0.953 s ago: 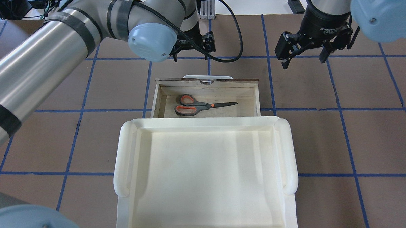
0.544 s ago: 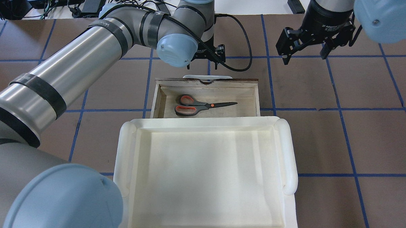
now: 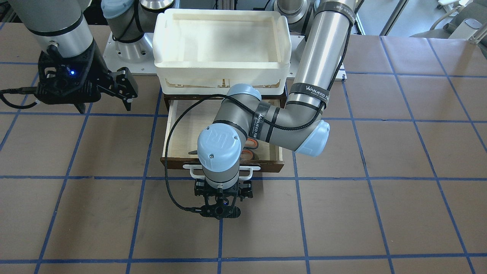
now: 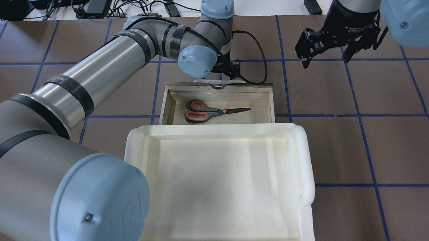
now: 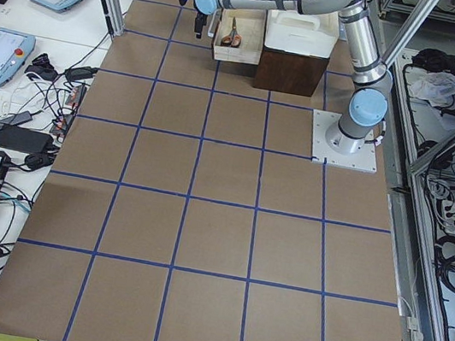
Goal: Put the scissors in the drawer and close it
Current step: 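Move the left gripper over the drawer's front edge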
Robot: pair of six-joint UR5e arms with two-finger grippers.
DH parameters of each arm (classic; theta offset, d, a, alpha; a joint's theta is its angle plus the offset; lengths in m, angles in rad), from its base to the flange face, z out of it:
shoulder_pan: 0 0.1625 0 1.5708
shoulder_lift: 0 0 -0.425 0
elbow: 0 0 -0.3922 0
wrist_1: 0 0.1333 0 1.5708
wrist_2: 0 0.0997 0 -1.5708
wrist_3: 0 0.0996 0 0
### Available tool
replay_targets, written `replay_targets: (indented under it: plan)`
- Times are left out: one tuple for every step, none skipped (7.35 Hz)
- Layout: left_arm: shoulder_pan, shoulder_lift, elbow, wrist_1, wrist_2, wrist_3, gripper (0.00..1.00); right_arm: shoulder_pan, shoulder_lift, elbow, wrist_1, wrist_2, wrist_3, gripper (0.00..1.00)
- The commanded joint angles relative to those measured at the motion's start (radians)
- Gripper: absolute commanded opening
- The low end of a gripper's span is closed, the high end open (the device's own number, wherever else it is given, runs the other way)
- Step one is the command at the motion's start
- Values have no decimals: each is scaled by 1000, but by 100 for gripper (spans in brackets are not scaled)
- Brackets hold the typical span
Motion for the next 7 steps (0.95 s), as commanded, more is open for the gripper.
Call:
replay_targets:
  plan:
    - [-9,-12,1,-33,-2,-3,100,0,-1,8,2,-6,-12,100]
    - [-17,-11,1,-41,-1,-4,100,0,-2,8,0,-8,-13,100]
    - [-18,-3,1,-50,-1,-4,100,-2,-1,8,2,-9,-15,100]
    - [-20,6,1,-83,-1,-4,100,-3,-2,8,0,-9,-13,100]
    - [-21,14,1,-93,-2,-9,100,-3,-1,8,2,-9,-15,100]
    - [-25,24,-7,-114,-2,-9,100,-3,-1,8,0,-9,-13,100]
    - [-28,35,-10,-125,-2,-9,100,-3,-1,8,2,-9,-15,100]
